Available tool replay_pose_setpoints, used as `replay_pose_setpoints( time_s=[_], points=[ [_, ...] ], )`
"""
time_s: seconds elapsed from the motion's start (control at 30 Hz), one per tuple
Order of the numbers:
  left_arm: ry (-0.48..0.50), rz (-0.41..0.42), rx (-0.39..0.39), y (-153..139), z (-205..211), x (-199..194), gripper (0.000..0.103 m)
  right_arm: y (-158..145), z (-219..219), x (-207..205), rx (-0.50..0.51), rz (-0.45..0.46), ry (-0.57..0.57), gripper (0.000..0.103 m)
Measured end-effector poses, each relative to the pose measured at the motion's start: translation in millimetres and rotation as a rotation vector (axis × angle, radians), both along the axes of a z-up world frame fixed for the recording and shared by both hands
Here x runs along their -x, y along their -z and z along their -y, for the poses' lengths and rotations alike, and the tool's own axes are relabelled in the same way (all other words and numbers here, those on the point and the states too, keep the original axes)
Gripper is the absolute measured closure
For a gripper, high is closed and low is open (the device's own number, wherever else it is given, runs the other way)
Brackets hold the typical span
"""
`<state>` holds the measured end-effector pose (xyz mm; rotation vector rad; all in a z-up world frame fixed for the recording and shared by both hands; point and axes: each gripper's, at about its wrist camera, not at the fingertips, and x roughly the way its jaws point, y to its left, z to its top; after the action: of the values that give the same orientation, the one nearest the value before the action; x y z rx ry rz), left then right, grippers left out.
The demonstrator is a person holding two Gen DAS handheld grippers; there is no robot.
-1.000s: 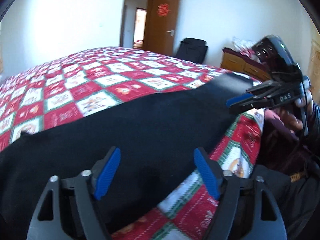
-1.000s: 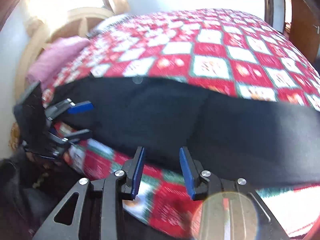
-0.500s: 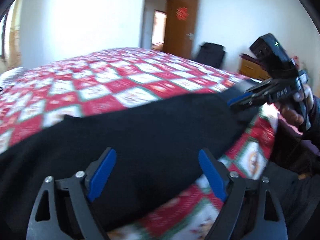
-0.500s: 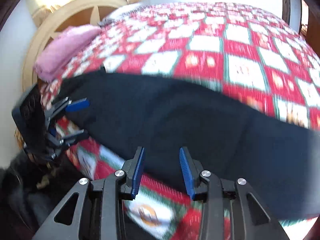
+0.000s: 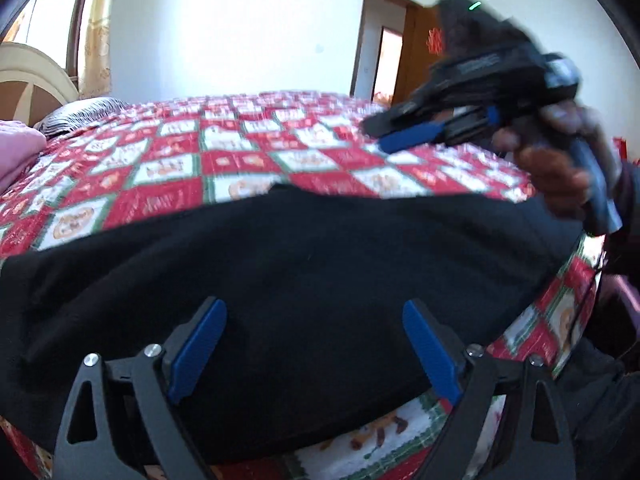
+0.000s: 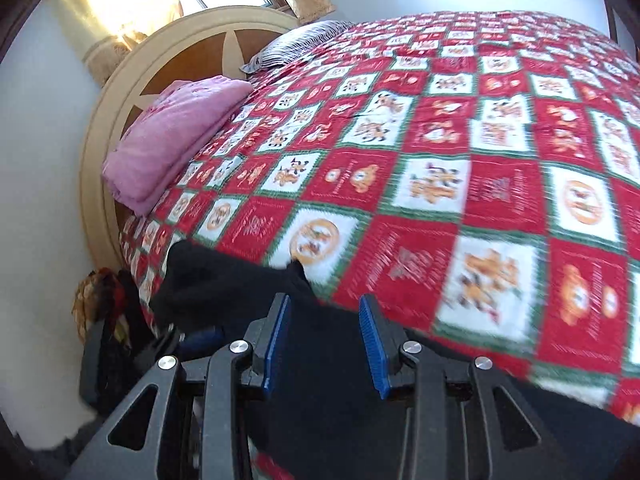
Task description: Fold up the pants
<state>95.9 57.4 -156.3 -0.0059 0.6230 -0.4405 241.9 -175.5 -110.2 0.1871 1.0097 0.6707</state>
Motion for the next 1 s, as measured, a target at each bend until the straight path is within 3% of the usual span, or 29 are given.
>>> replay_pose_setpoints(
  time_s=[0.2,0.33,0.47,0.5,0.57,0.77,0.93,1.0],
  points=[
    [-0.059,-0.012,0.027,9,-19,-6,0.006,27,-22,-29,-0.075,-0.146,0.008,0.065],
    [-0.048,0.02,-0.038,12,-14,-2,0.005,52,-31,-43,-0.133,-0.257,0.017,0.065],
    [-0.038,0.046,-0.08,17,-12,0,0.003,76,-40,-53,-0.264,-0.4,0.014,0.065],
    [-0.037,0.049,-0.088,18,-11,0,0.003,77,-40,-53,-0.284,-0.406,0.024,0.073],
    [-0.039,0.044,-0.077,16,-13,-1,0.002,70,-45,-50,-0.261,-0.366,0.026,0.097],
    [-0.048,0.025,-0.044,14,-16,-2,0.002,28,-57,-32,-0.193,-0.151,0.028,0.099],
    [-0.052,0.025,-0.092,15,-10,0,0.0,61,-62,-51,-0.101,-0.19,0.054,0.099],
    [-0.052,0.016,-0.085,15,-11,0,0.0,67,-54,-51,-0.137,-0.19,0.064,0.098]
  ],
)
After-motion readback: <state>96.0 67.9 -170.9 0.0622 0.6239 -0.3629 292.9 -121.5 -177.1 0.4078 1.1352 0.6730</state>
